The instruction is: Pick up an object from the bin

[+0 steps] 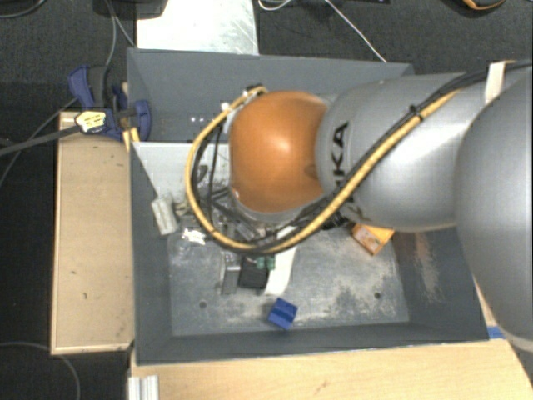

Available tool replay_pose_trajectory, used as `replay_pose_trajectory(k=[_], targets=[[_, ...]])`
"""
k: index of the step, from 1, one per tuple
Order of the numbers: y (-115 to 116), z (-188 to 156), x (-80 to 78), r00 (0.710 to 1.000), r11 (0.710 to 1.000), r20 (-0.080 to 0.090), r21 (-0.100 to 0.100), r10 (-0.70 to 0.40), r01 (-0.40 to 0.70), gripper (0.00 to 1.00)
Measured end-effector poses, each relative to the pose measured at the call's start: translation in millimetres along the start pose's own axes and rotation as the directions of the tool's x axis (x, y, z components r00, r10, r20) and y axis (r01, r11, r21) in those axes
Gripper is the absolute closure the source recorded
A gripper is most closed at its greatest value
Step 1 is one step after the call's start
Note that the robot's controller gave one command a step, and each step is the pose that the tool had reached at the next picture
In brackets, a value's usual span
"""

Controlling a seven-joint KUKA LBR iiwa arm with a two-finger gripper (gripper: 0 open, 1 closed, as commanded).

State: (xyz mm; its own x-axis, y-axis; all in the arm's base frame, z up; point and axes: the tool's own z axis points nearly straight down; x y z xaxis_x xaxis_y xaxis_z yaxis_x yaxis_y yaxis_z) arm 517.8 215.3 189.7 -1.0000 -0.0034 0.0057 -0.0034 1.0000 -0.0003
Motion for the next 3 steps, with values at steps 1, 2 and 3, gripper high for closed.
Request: replay_pose_trajectory(k=[1, 2, 3], targets=[[-1.4, -4.7, -2.0, 1.000, 1.000, 0.008, -0.002, 0.006, -0.006, 0.00], [-64.8, 65.2, -4.2, 0.995, 0.995, -0.004, 0.004, 0.105, -0.105, 0.00], [-80.9, 67.6, 3.3, 0.999, 0.999, 0.007, -0.002, 0.045, -0.045, 0.00]])
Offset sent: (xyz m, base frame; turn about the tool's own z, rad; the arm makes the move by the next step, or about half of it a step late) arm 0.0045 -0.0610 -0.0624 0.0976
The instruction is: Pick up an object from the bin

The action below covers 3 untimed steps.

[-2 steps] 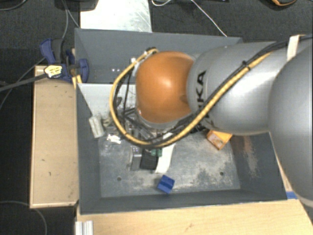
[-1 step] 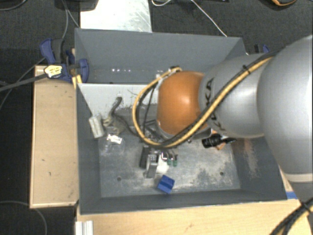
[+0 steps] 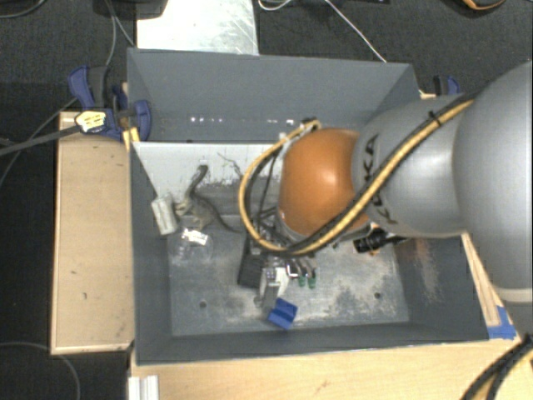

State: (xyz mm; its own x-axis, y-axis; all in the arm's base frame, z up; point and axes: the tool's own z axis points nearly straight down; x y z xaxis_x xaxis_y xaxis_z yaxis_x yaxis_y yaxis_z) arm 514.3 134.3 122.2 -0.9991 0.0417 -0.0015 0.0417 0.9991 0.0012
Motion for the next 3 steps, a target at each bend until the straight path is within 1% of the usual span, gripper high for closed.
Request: replay_pose_trajectory(k=[1, 2, 3], targets=[[-26.3, 0.3, 2.8, 0.995, 0.995, -0.014, 0.008, 0.100, -0.100, 0.00], [-60.6, 42.3, -10.8, 0.978, 0.978, 0.006, -0.001, -0.207, 0.207, 0.00], [-18.3, 47.4, -34.1, 1.000, 1.000, -0.002, 0.004, 0.015, -0.015, 0.00]])
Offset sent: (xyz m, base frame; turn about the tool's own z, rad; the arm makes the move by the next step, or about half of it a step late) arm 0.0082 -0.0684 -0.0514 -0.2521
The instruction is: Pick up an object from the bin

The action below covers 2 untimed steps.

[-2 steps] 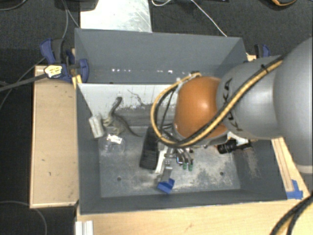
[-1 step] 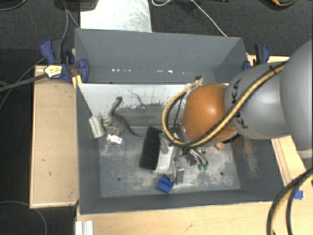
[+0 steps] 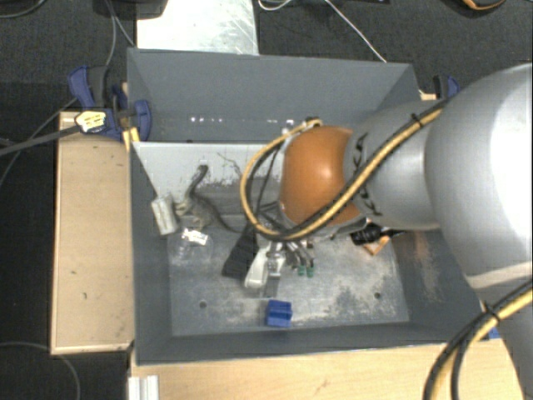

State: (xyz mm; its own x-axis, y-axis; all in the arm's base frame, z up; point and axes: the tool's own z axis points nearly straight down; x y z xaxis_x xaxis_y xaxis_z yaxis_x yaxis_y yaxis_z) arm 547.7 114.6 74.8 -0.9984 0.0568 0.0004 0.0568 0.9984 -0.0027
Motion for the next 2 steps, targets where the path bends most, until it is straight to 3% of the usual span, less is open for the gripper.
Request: replay_pose_trajectory(k=[1, 2], targets=[[0.9, 2.8, -7.3, 0.977, 0.977, 0.004, -0.004, -0.213, 0.213, 0.00], [-7.3, 3.5, -29.6, 0.947, 0.947, 0.006, 0.000, -0.321, 0.321, 0.00]])
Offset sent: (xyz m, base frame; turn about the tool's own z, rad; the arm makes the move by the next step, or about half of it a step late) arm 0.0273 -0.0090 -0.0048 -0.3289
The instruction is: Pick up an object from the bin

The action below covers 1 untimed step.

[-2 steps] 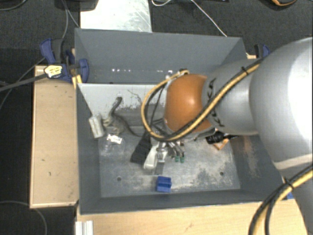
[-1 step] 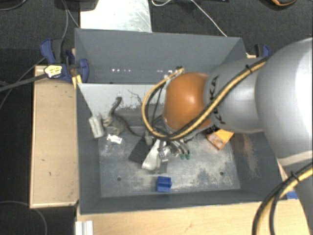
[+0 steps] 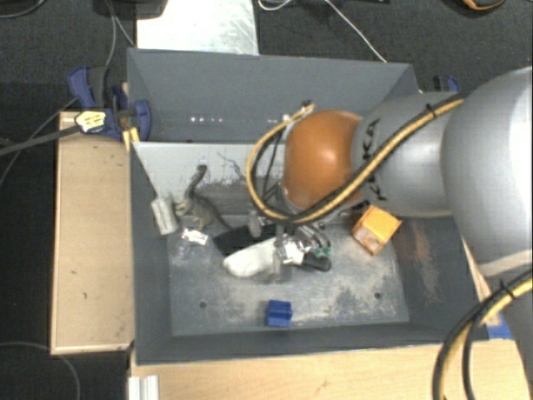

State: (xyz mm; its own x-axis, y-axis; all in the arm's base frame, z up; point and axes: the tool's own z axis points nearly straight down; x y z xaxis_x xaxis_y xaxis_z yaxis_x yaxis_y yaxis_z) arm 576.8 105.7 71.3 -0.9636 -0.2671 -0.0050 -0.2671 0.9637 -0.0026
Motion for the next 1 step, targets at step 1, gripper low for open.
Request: replay_pose_trajectory(k=[1], targets=[[18.3, 0.3, -15.0, 0.964, 0.964, 0.002, -0.002, -0.265, 0.265, 0.00]])
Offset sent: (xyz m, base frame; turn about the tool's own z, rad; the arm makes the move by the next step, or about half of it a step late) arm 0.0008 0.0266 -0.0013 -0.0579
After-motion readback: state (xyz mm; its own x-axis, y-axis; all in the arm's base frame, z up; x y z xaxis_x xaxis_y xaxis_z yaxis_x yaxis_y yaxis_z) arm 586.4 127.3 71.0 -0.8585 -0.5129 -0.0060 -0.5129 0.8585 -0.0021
